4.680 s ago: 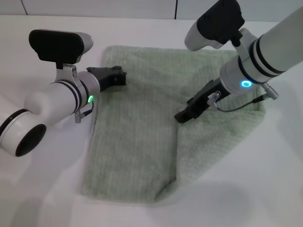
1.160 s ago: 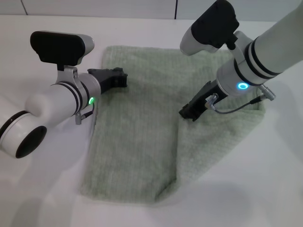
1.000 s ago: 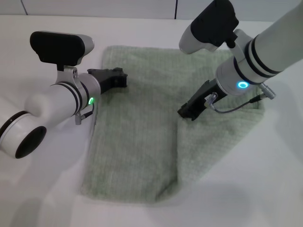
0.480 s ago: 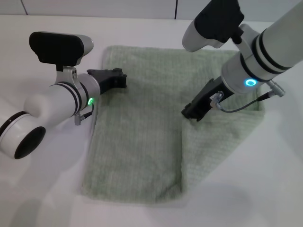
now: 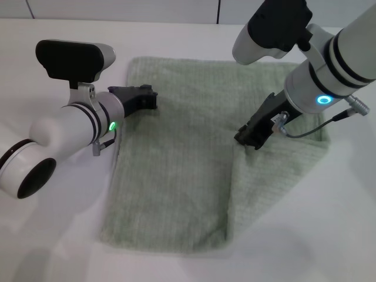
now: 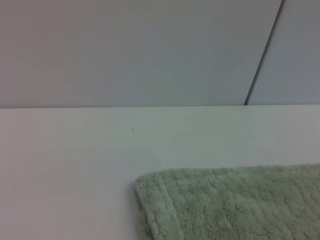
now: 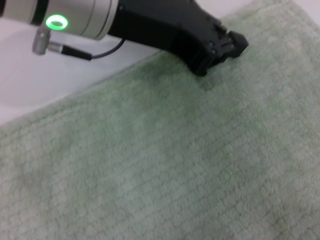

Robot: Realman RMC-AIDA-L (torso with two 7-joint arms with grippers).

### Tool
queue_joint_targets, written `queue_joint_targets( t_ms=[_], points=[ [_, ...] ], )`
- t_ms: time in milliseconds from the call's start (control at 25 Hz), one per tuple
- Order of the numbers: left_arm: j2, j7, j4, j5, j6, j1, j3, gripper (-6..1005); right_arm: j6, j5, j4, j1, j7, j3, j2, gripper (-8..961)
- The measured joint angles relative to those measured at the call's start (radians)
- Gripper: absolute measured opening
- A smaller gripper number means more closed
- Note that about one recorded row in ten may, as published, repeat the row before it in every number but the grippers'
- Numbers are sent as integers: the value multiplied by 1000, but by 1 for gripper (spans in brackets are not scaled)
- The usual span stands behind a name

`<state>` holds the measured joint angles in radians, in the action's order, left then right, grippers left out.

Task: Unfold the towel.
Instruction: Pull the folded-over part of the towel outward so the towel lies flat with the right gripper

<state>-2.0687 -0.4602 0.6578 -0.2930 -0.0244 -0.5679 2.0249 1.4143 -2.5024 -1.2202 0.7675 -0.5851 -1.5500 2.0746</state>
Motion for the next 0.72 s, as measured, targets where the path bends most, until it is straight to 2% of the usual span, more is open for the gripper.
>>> queue_joint_targets(
  t_ms=[720],
  points=[
    [1,0,8,0,1,5,7,-2,171,-57,-206,-58,19,26,2,64]
  ],
)
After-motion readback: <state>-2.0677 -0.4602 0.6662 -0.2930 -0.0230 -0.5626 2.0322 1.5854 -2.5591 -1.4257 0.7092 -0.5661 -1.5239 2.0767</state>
